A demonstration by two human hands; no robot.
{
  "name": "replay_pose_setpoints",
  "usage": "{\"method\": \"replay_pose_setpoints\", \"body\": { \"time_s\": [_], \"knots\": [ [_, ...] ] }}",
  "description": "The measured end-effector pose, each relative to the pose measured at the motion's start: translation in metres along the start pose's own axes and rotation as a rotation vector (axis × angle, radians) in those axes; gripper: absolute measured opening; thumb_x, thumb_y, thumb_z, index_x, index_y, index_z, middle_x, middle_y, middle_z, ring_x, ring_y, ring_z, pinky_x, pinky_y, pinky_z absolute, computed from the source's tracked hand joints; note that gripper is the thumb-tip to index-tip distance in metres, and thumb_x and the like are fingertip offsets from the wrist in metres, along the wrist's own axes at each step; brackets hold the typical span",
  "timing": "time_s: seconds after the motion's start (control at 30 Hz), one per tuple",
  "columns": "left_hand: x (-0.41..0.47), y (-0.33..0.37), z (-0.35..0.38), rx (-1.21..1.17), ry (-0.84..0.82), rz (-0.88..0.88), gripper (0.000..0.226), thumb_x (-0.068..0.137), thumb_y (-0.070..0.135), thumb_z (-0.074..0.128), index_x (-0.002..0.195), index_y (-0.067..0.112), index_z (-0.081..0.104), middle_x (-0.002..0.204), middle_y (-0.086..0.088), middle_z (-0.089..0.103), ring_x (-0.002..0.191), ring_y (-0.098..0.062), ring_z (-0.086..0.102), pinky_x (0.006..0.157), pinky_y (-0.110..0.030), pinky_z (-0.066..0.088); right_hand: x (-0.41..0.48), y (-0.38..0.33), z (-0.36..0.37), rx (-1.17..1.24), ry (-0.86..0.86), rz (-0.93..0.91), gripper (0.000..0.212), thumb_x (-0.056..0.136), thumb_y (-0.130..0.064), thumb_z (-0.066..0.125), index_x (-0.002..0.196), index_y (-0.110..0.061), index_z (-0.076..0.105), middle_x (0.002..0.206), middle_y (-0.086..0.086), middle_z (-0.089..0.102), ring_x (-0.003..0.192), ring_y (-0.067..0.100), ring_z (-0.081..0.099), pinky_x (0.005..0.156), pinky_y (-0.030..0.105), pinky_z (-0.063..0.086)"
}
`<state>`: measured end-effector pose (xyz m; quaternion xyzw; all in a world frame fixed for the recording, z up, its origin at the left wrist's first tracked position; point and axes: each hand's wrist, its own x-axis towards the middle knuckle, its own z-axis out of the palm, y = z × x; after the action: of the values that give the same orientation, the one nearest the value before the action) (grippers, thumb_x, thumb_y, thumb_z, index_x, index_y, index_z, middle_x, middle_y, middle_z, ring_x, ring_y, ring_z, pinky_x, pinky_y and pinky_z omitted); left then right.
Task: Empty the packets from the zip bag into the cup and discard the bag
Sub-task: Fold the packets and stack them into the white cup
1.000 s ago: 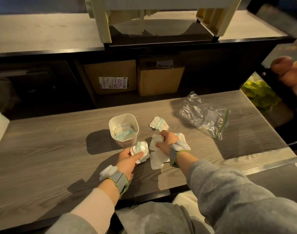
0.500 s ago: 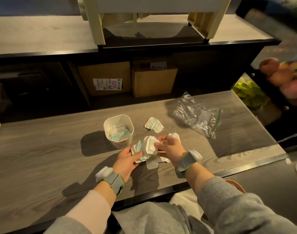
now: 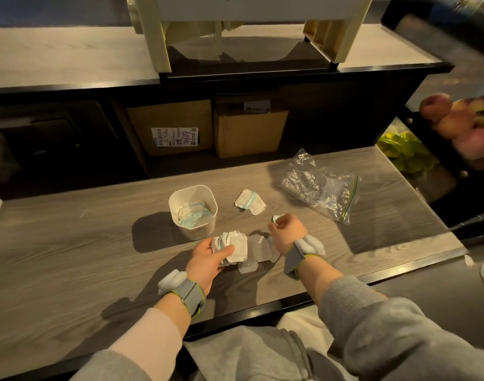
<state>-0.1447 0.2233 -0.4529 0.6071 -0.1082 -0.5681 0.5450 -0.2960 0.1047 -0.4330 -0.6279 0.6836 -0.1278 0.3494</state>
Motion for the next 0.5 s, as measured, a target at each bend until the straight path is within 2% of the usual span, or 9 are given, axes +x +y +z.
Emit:
{"method": "replay_pose_setpoints", "body": {
  "time_s": [0.07,0.13,0.2,0.27,0.33,0.4,0.47,0.5],
  "knots": [
    [0.0,0.0,-0.001,0.005,0.018,0.002,0.043,0.084,0.004,0.067,0.126,0.007,0.056,0.119,-0.013,0.067,0.101,-0.025,0.064,0.084,-0.037,0.05,0.012,0.005,-0.01,-0.149,0.059,0.092,0.042,0.088,-0.038,0.056,0.119,-0.009,0.051,0.124,0.015,0.054,0.114,0.036,0.055,0.089,0.038,0.046],
    [0.0,-0.001,-0.002,0.005,0.029,0.004,0.045,0.084,0.004,0.068,0.127,0.008,0.055,0.12,-0.011,0.067,0.105,-0.026,0.065,0.089,-0.038,0.051,0.02,0.01,-0.018,-0.214,0.036,0.16,0.05,0.089,-0.042,0.055,0.124,-0.008,0.046,0.132,0.015,0.046,0.12,0.036,0.051,0.098,0.046,0.044],
    [-0.002,0.0,-0.002,0.003,0.035,0.003,0.047,0.083,0.004,0.069,0.128,0.008,0.055,0.12,-0.011,0.067,0.107,-0.027,0.064,0.093,-0.039,0.051,0.025,0.014,-0.022,-0.292,-0.044,0.162,0.052,0.089,-0.043,0.054,0.126,-0.007,0.05,0.134,0.016,0.044,0.123,0.036,0.049,0.101,0.048,0.043],
    [-0.003,0.002,-0.002,-0.006,0.044,0.0,0.048,0.084,0.003,0.068,0.129,0.007,0.054,0.121,-0.012,0.066,0.106,-0.027,0.065,0.088,-0.038,0.053,0.028,0.017,-0.024,-0.368,-0.107,0.116,0.046,0.09,-0.038,0.055,0.126,-0.009,0.055,0.134,0.016,0.046,0.124,0.035,0.047,0.102,0.046,0.042],
    [-0.004,0.003,-0.002,-0.012,0.055,-0.007,0.048,0.084,0.003,0.068,0.13,0.008,0.053,0.122,-0.012,0.066,0.101,-0.025,0.065,0.077,-0.031,0.053,0.03,0.02,-0.024,-0.367,-0.124,0.066,0.036,0.089,-0.028,0.056,0.12,-0.01,0.06,0.127,0.016,0.053,0.121,0.035,0.05,0.099,0.044,0.045],
    [-0.005,0.005,-0.002,-0.019,0.059,-0.009,0.047,0.084,0.003,0.068,0.129,0.008,0.054,0.12,-0.011,0.066,0.094,-0.021,0.065,0.072,-0.028,0.052,0.03,0.021,-0.025,-0.294,-0.1,0.067,0.024,0.084,-0.02,0.059,0.104,-0.007,0.066,0.11,0.017,0.062,0.108,0.035,0.059,0.087,0.038,0.05],
    [-0.006,0.006,-0.002,-0.022,0.057,-0.007,0.044,0.084,0.003,0.068,0.126,0.008,0.056,0.114,-0.01,0.069,0.087,-0.017,0.066,0.07,-0.026,0.053,0.028,0.021,-0.027,-0.22,-0.069,0.11,0.021,0.083,-0.023,0.061,0.094,-0.006,0.065,0.098,0.016,0.066,0.095,0.033,0.064,0.075,0.035,0.049],
    [-0.007,0.007,-0.002,-0.021,0.054,-0.006,0.042,0.084,0.004,0.068,0.124,0.009,0.057,0.109,-0.008,0.07,0.084,-0.015,0.066,0.068,-0.025,0.053,0.026,0.02,-0.028,-0.181,-0.04,0.131,0.025,0.084,-0.031,0.06,0.094,-0.009,0.064,0.095,0.014,0.067,0.089,0.032,0.064,0.073,0.036,0.049]
  ]
}}
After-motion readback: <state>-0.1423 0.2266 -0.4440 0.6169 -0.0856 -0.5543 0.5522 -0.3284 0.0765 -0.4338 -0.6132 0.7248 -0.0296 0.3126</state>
